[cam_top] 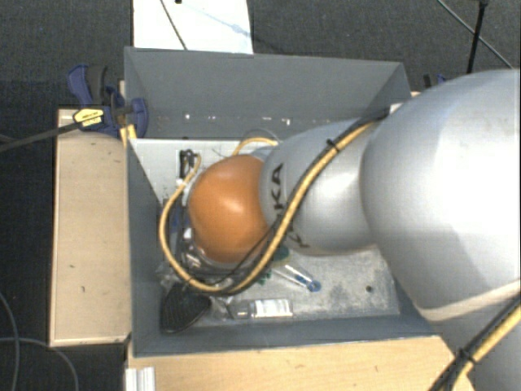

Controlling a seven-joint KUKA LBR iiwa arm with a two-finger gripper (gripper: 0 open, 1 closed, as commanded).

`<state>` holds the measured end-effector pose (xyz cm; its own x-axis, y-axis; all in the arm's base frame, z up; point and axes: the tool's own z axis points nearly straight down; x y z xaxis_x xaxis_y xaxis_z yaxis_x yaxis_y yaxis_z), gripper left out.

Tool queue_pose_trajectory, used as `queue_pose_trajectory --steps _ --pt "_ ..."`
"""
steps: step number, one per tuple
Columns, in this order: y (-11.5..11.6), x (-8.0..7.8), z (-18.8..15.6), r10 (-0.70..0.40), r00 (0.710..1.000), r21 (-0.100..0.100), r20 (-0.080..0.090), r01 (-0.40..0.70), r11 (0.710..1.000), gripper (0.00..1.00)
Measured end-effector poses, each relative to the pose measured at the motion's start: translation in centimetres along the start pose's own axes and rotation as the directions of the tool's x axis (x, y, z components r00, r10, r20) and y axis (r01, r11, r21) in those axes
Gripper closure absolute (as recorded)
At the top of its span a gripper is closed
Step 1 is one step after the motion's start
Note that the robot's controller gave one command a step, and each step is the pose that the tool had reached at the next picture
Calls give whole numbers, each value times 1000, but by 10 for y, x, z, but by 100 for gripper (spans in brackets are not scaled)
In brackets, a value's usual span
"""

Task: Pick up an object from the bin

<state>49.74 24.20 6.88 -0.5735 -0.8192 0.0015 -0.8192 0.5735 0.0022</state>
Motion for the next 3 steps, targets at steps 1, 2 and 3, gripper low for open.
queue_pose_trajectory --steps 1,2,3 --pt "-1 0 -1 5 1000 2 2 -5 1000 100" --pt "-3 4 -129 14 1000 7 10 -14 1000 100" --pt "-30 -3 -155 70 998 5 8 -70 998 100"
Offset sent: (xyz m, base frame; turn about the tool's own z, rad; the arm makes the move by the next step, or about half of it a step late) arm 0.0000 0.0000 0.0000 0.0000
